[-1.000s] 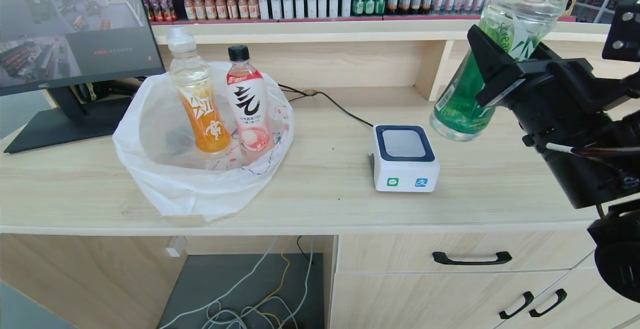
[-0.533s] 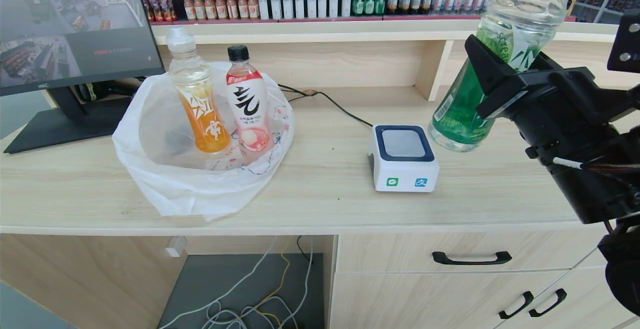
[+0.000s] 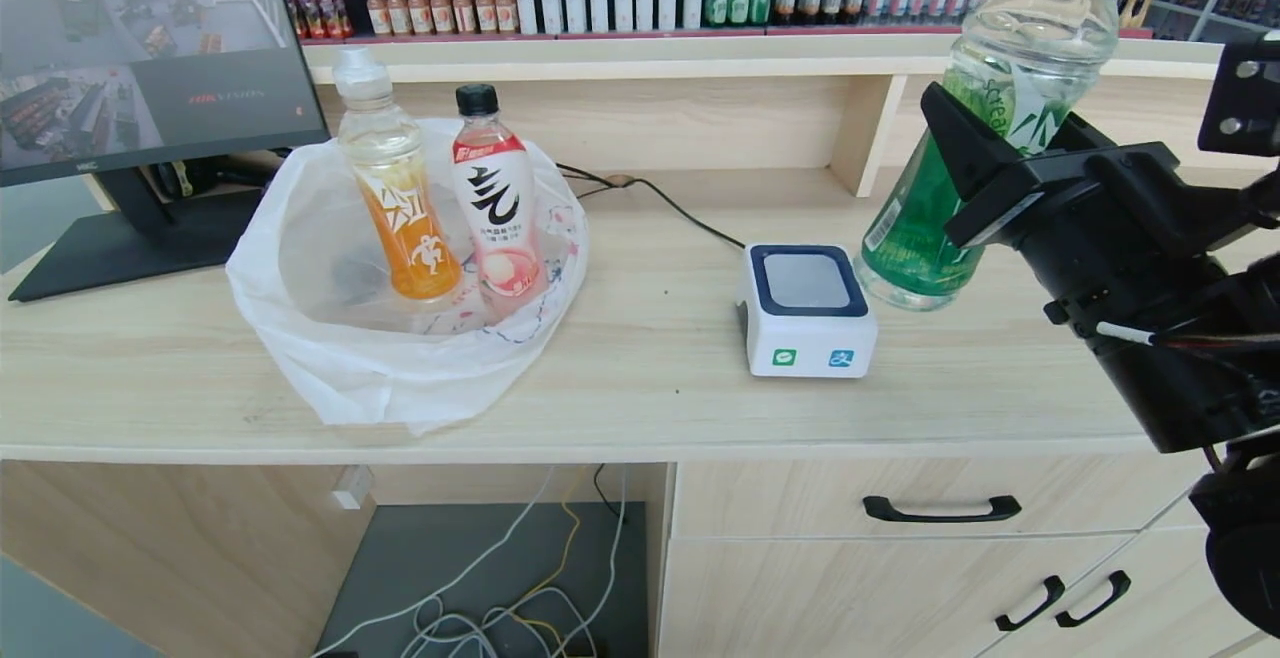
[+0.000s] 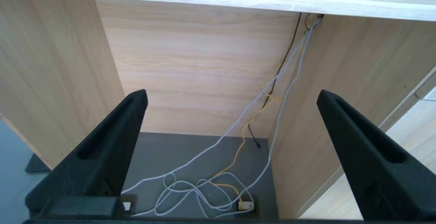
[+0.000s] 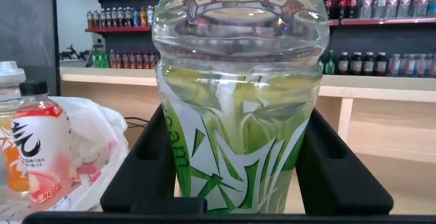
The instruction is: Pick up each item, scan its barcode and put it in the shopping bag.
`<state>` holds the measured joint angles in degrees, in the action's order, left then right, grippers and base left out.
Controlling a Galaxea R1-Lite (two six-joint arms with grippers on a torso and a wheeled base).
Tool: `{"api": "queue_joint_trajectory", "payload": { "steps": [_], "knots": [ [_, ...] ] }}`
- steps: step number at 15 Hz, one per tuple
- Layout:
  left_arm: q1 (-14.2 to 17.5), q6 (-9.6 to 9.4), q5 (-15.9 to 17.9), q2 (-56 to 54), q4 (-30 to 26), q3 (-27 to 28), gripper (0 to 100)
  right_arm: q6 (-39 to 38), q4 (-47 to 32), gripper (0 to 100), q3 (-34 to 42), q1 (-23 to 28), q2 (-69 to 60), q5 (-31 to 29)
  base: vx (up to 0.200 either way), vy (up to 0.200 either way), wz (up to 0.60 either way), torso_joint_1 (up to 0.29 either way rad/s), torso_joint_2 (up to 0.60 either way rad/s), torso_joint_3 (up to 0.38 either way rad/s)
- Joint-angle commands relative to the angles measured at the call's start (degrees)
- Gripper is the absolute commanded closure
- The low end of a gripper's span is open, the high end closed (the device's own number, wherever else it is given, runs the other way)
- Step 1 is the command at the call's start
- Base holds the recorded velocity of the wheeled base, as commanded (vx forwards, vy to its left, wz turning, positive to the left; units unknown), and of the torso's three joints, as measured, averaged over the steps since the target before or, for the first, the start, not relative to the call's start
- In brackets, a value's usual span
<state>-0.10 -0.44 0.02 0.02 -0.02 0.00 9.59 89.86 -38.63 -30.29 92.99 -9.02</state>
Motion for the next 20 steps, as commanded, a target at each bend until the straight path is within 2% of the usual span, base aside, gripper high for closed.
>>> {"api": "queue_joint_trajectory", "payload": {
  "steps": [1,5,20],
  "knots": [
    [0.01,0.0,-0.02,-0.02,0.02,0.0,0,-0.01,0.14,100,-0.13,-0.03,-0.09,0.06,0.0,0.0,0.0,0.0,0.0,0.0],
    [0.01,0.0,0.06,-0.02,0.02,0.0,0,-0.1,0.14,100,-0.22,-0.12,0.0,0.06,0.0,0.0,0.0,0.0,0.0,0.0],
    [0.01,0.26,0.06,-0.02,0.02,0.0,0,-0.28,0.14,100,0.4,-0.29,-0.18,0.06,0.0,0.2,0.0,0.006,0.0,0.001]
  ]
}}
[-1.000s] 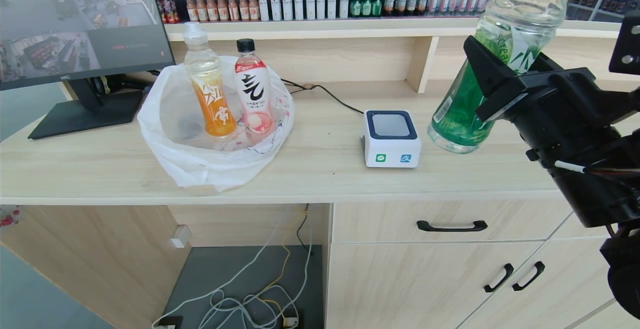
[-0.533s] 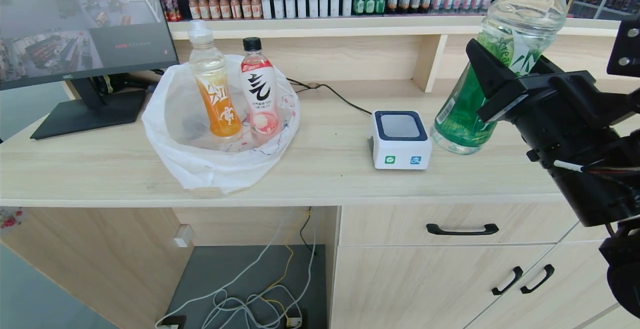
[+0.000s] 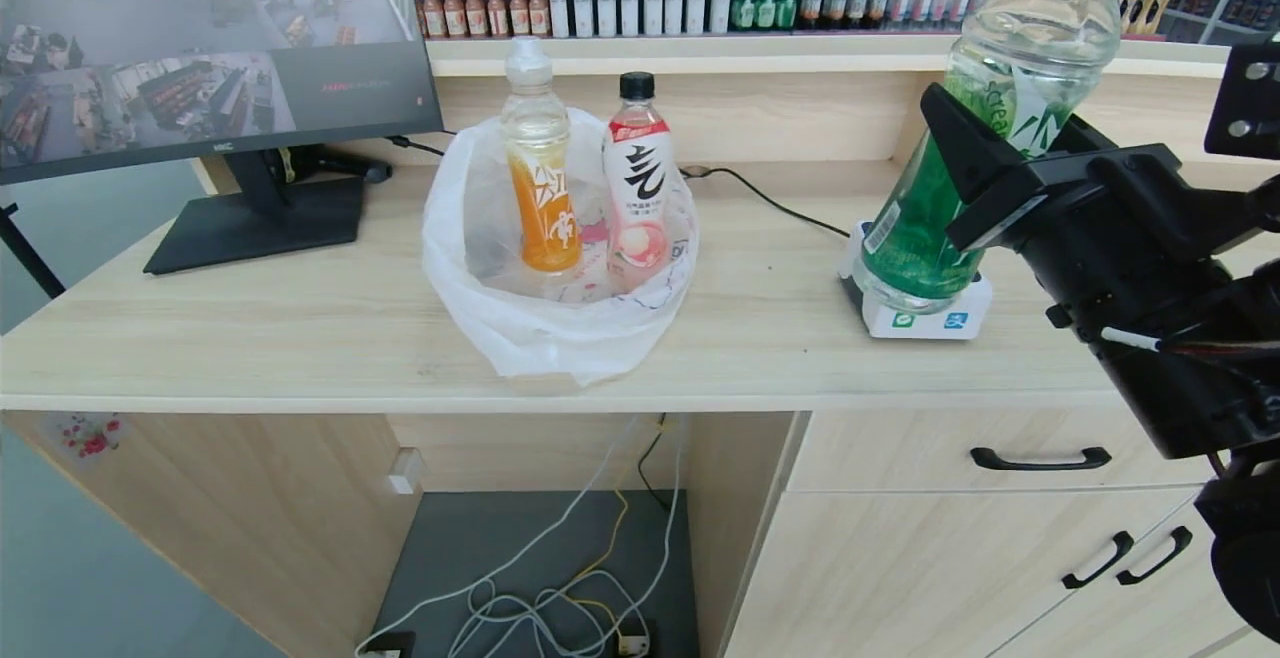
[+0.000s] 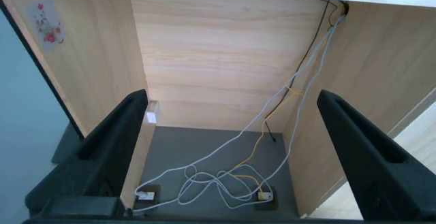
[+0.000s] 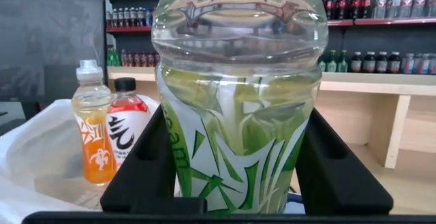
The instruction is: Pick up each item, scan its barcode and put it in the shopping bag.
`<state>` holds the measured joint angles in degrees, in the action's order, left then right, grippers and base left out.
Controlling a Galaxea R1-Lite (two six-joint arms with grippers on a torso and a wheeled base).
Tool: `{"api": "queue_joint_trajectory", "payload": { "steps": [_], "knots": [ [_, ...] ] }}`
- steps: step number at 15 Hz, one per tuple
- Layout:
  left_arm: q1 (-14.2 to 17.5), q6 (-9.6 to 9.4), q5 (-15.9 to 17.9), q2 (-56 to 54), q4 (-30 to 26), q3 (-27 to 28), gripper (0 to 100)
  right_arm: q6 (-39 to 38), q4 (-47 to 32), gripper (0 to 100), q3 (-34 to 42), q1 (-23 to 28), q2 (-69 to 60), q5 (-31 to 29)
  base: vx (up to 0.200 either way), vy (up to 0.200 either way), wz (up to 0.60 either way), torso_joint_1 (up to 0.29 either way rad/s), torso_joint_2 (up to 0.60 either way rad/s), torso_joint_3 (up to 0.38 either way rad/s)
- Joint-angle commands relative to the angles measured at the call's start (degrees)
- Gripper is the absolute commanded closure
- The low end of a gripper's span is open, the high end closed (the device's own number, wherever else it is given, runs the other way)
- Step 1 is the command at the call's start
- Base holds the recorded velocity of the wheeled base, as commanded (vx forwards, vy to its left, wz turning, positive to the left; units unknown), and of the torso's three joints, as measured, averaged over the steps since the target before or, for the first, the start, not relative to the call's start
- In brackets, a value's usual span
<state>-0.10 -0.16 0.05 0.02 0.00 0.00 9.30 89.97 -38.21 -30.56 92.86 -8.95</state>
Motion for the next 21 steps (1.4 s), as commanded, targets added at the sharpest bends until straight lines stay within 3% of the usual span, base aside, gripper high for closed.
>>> {"api": "queue_joint_trajectory", "payload": {
  "steps": [1,6,12,21],
  "knots": [
    [0.01,0.07,0.04,-0.02,0.0,0.0,0,0.01,0.03,100,0.32,-0.02,-0.13,-0.02,0.0,0.2,0.0,0.002,0.01,0.002],
    [0.01,-0.11,0.04,-0.02,0.0,0.0,0,0.01,0.03,100,0.41,-0.11,-0.22,-0.02,0.0,0.2,0.0,0.003,0.0,0.004],
    [0.01,-0.28,0.04,-0.02,0.0,0.0,0,0.19,0.03,100,-0.82,-3.36,1.28,-0.02,0.0,0.0,0.0,0.0,0.0,0.0],
    [0.01,-0.19,-0.05,-0.02,0.0,0.0,0,-0.6,0.03,100,-11.89,-8.9,12.79,-0.1,0.0,0.0,0.0,0.0,0.0,0.0]
  ]
}}
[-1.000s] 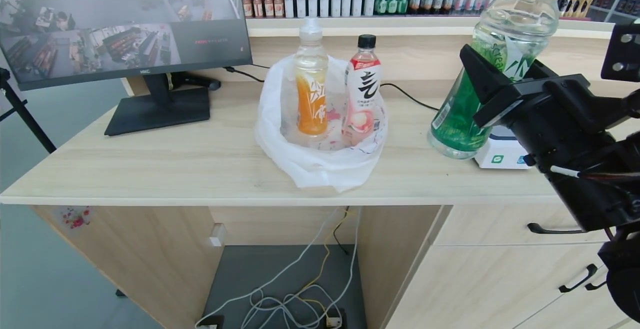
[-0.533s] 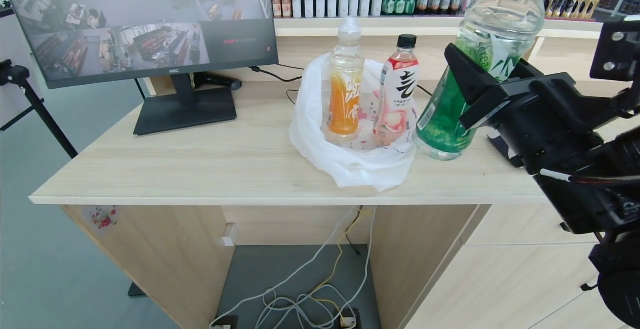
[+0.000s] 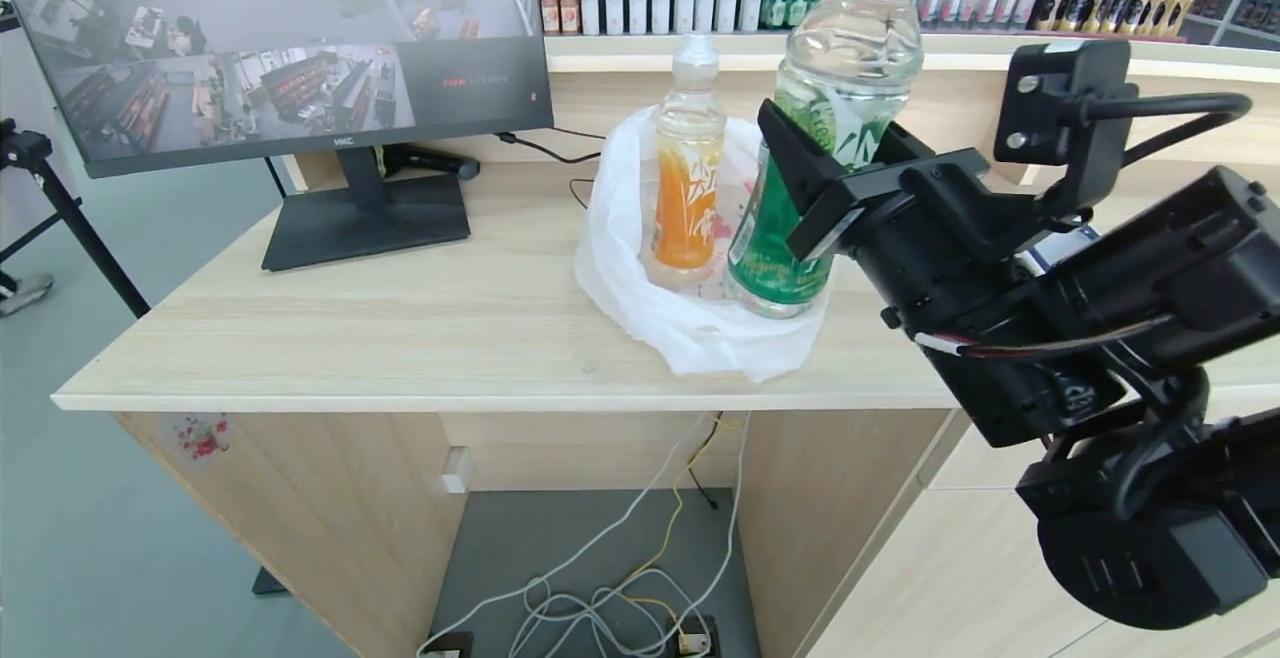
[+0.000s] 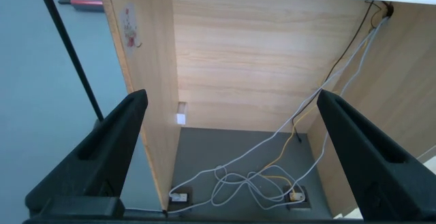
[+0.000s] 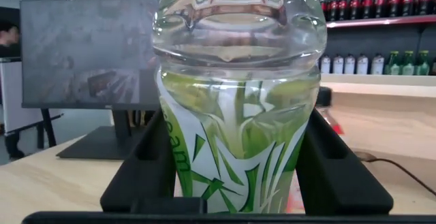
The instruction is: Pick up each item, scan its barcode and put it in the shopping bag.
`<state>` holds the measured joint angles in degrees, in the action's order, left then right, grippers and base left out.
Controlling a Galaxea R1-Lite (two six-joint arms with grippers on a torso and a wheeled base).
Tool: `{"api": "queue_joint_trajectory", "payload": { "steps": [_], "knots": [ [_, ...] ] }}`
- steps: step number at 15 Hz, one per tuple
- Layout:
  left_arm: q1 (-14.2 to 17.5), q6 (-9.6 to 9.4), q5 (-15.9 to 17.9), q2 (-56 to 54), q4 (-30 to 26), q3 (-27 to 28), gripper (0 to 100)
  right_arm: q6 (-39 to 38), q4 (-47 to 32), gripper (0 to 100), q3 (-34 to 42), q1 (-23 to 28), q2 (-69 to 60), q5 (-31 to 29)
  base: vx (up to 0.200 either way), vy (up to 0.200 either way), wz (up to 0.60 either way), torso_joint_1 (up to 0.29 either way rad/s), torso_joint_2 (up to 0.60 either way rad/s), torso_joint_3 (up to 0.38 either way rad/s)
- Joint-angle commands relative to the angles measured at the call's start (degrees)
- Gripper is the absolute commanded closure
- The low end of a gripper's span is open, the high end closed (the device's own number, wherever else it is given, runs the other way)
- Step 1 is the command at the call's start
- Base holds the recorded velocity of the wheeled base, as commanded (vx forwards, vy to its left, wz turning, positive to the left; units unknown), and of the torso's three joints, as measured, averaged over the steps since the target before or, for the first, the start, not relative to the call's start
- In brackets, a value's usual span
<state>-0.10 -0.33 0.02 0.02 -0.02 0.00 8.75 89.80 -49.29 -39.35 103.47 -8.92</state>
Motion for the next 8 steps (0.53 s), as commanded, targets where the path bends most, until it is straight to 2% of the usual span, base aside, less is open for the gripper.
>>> {"api": "queue_joint_trajectory", "payload": {
  "steps": [1,6,8],
  "knots": [
    [0.01,-0.02,-0.02,-0.02,0.02,0.0,0,-0.14,0.2,100,-1.16,-0.11,3.23,-0.13,0.0,0.0,0.0,0.0,0.0,0.0],
    [0.01,0.07,0.06,-0.02,0.02,0.0,0,-1.28,0.2,100,-7.32,-0.2,8.67,-0.22,0.0,0.0,0.0,0.0,0.0,0.0],
    [0.01,-0.02,-0.02,-0.02,0.02,0.0,0,-1.11,0.2,100,-12.15,-0.11,10.87,-0.39,0.0,0.0,0.0,0.0,0.0,0.0]
  ]
}}
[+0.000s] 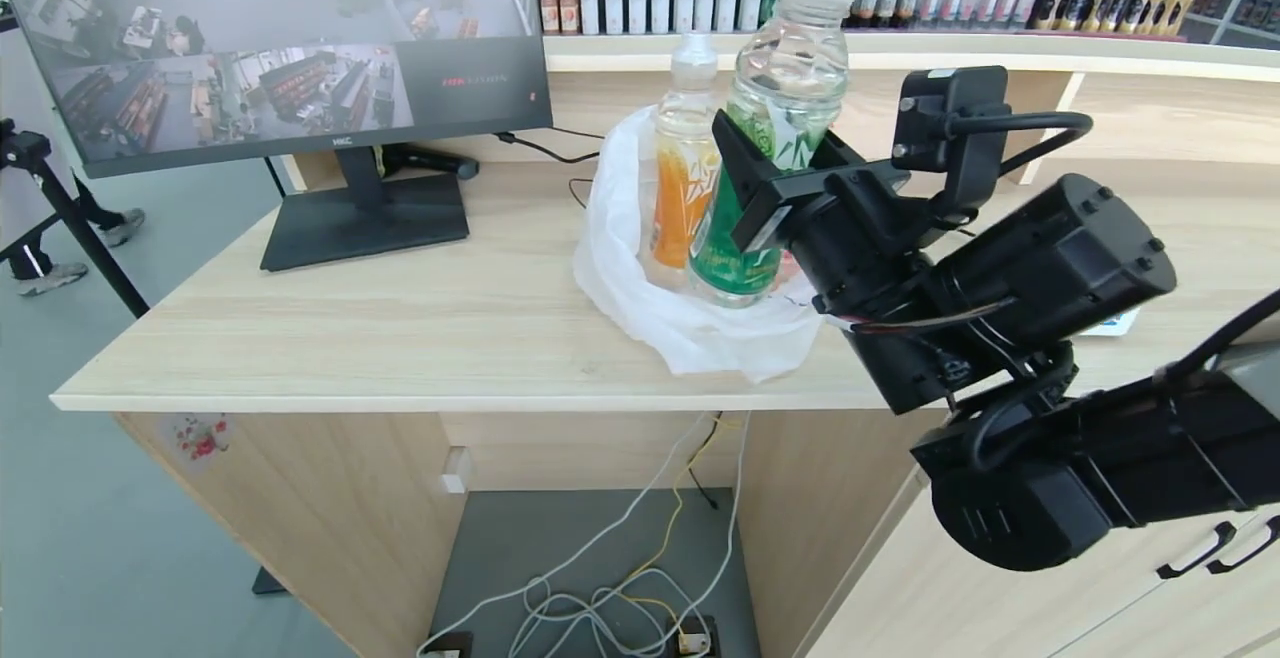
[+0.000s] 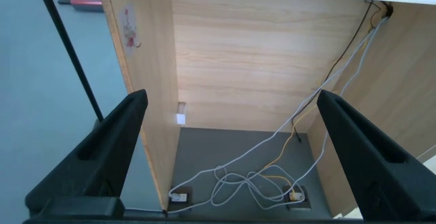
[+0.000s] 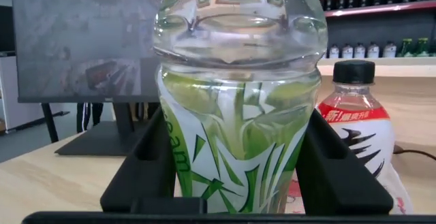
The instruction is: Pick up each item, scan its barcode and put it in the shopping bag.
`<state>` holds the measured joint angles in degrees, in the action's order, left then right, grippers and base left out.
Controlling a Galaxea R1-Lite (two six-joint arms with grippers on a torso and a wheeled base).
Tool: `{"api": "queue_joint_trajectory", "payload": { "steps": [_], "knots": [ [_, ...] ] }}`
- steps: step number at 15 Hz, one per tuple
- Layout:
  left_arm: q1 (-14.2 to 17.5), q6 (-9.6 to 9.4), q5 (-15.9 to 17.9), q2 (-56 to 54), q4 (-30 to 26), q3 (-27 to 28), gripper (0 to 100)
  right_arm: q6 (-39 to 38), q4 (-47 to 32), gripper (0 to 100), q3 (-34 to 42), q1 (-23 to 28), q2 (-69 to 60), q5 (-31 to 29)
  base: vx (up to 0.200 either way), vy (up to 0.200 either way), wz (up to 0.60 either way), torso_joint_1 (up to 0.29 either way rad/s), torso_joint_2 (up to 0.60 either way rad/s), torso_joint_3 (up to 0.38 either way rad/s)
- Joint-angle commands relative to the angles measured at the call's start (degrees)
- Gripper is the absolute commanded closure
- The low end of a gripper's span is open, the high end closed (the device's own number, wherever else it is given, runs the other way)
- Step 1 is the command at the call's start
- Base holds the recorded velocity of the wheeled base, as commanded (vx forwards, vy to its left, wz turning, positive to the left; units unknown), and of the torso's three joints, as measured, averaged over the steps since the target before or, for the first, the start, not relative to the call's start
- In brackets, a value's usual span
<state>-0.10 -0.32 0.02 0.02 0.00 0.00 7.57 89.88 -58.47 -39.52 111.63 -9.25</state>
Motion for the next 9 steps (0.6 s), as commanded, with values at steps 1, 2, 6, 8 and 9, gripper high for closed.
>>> {"api": "queue_joint_trajectory", "payload": {
  "steps": [1,2,6,8,9],
  "knots": [
    [0.01,-0.03,-0.02,-0.02,0.0,0.0,0,0.08,0.12,100,-4.11,-0.03,4.12,-0.06,0.0,0.0,0.0,0.0,0.0,0.0],
    [0.01,0.05,-0.02,-0.02,0.0,0.0,0,0.08,0.12,100,-4.38,-0.2,4.65,-0.06,0.0,0.0,0.0,0.0,0.0,0.0],
    [0.01,-0.03,-0.02,-0.02,0.0,0.0,0,0.08,0.12,100,-5.69,-0.2,6.32,-0.06,0.0,0.0,0.0,0.0,0.0,0.0],
    [0.01,0.05,-0.02,-0.02,0.0,0.0,0,0.08,0.12,100,-5.78,-0.12,6.85,0.02,0.0,0.0,0.0,0.0,0.0,0.0],
    [0.01,-0.03,-0.02,-0.02,0.0,0.0,0,0.08,0.12,100,-6.84,-0.12,7.29,0.02,0.0,0.0,0.0,0.0,0.0,0.0]
  ]
}}
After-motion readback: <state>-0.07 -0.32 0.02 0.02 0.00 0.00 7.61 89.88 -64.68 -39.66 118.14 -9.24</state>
